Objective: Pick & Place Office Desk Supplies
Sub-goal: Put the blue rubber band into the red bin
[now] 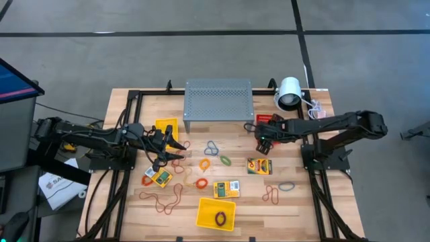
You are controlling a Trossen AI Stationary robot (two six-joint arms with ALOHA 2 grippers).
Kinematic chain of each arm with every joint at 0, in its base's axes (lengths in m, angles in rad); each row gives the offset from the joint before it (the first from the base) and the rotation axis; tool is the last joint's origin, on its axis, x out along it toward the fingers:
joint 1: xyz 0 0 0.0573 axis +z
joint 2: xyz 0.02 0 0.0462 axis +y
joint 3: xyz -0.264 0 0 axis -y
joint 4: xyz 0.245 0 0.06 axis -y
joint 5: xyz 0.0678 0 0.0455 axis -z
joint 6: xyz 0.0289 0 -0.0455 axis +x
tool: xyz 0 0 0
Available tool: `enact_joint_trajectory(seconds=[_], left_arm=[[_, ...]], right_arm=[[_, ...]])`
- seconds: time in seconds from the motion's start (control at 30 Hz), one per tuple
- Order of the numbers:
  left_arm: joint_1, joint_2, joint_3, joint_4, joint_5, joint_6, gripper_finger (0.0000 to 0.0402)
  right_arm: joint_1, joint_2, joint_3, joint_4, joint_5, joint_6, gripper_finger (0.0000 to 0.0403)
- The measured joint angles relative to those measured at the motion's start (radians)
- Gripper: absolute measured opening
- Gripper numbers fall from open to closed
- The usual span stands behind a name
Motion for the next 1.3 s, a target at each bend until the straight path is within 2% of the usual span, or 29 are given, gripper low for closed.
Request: enact_joint_trajectory(seconds=[0.27,0.43,0.53,0.77,1.17,1.3], left_arm=[[0.000,0.000,0.000,0.000,0.000,0.003,0.0155],[0.000,0.000,0.000,0.000,0.000,0.003,0.0155],[0.000,0.000,0.000,0.000,0.000,0.003,0.0155],[0.000,0.000,0.001,-0.017,0.000,0.003,0.0155],[0.000,0.000,0.001,-0.038,0.000,0.012,0.0155],[0.000,0.000,0.001,-0.057,0.000,0.037,0.0155]], right_arm=[[0.077,-0.170,0.000,0.048,-0.002,0.002,0.0228],[0.150,-0.268,0.000,0.201,-0.057,-0.010,0.0228],[0.203,-0.283,0.001,0.316,-0.083,-0.045,0.0228],[0.285,-0.193,0.001,0.483,-0.083,-0.094,0.0228],[0.264,0.030,0.001,0.805,-0.083,-0.211,0.0227],[0.230,0.076,0.001,0.851,-0.171,-0.263,0.0227]])
